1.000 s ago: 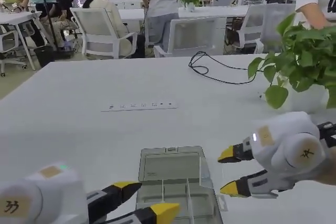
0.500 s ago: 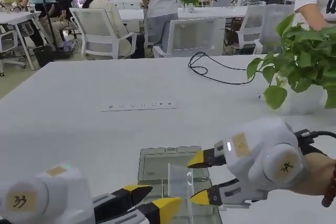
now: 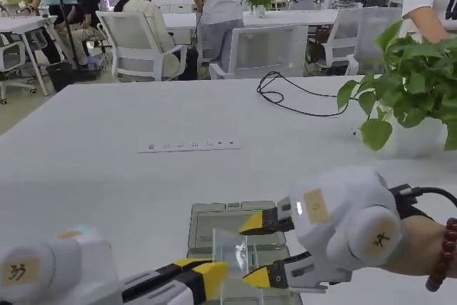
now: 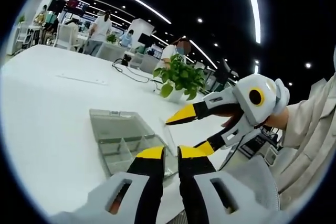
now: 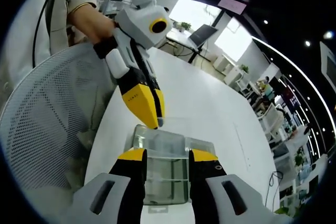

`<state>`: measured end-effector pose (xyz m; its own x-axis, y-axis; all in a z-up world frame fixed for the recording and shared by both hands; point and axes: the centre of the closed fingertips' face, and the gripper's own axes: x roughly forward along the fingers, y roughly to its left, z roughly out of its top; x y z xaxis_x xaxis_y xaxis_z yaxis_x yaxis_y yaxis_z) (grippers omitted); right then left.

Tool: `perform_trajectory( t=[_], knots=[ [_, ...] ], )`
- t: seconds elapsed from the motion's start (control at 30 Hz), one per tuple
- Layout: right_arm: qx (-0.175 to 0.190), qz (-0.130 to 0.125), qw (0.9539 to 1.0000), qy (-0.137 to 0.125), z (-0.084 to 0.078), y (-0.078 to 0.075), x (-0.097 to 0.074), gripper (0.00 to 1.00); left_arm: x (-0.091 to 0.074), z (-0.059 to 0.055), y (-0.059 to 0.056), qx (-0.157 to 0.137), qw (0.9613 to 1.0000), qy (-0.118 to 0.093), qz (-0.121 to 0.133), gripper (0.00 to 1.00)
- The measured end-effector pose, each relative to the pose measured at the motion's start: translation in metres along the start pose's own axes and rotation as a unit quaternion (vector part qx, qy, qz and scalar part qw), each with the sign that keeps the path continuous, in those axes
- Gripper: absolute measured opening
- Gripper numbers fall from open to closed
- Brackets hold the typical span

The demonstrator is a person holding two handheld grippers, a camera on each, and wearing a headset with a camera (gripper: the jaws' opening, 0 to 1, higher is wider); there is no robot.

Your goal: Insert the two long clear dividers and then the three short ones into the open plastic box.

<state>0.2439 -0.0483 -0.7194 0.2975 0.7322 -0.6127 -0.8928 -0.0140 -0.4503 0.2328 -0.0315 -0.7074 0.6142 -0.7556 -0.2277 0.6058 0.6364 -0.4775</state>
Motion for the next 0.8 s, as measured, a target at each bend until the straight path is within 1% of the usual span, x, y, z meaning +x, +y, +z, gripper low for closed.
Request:
perform_trajectory(
  t=[0.1,0.27,0.33,0.37,0.43,0.5,0.53,0.57,0.63,0.73,0.8],
  knots=[
    [0.0,-0.003,1.0,-0.003,0.0018,-0.001,0.0001,0.32,0.0006,-0.0008,-0.0007,-0.005,1.0,0.003,-0.004,0.01],
    [-0.002,-0.006,1.0,-0.004,0.0031,-0.0017,0.0005,0.32,0.0008,-0.001,-0.0005,-0.016,0.9999,0.004,-0.005,0.0],
    [-0.003,-0.007,1.0,-0.004,0.0035,-0.0014,0.0004,0.32,0.0007,-0.0015,-0.0009,-0.028,0.9996,0.005,-0.006,0.0],
    [-0.004,-0.006,1.0,-0.004,0.0036,-0.001,0.0005,0.32,0.0003,-0.0025,-0.0011,-0.052,0.9986,0.01,-0.006,0.0],
    [-0.005,-0.006,1.0,-0.003,0.0035,0.0001,0.001,0.32,0.0002,-0.0029,-0.0011,-0.054,0.9984,0.014,-0.009,0.0],
    [-0.004,-0.006,1.0,-0.002,0.0031,0.0008,0.0015,0.32,-0.0001,-0.004,-0.0005,-0.055,0.9983,0.018,-0.005,0.0],
    [-0.005,-0.006,1.0,-0.001,0.0028,0.0012,0.0019,0.32,0.0,-0.0048,-0.0002,-0.062,0.9979,0.021,-0.003,0.0],
    [-0.006,-0.006,1.0,0.0,0.0025,0.0013,0.0023,0.32,0.0004,-0.0052,0.0004,-0.079,0.9966,0.022,0.001,0.0],
    [-0.006,-0.009,0.9999,0.002,0.0019,0.0002,0.0026,0.32,0.0013,-0.0045,0.0017,-0.099,0.9949,0.021,0.001,0.0],
    [-0.006,-0.014,0.9999,0.001,0.0022,-0.0017,0.0022,0.32,0.0013,-0.003,0.0018,-0.103,0.9945,0.019,0.002,0.0],
    [-0.005,-0.015,0.9999,0.001,0.0024,-0.0023,0.0016,0.32,0.0015,-0.0023,0.0017,-0.116,0.993,0.018,0.001,0.0]
  ],
)
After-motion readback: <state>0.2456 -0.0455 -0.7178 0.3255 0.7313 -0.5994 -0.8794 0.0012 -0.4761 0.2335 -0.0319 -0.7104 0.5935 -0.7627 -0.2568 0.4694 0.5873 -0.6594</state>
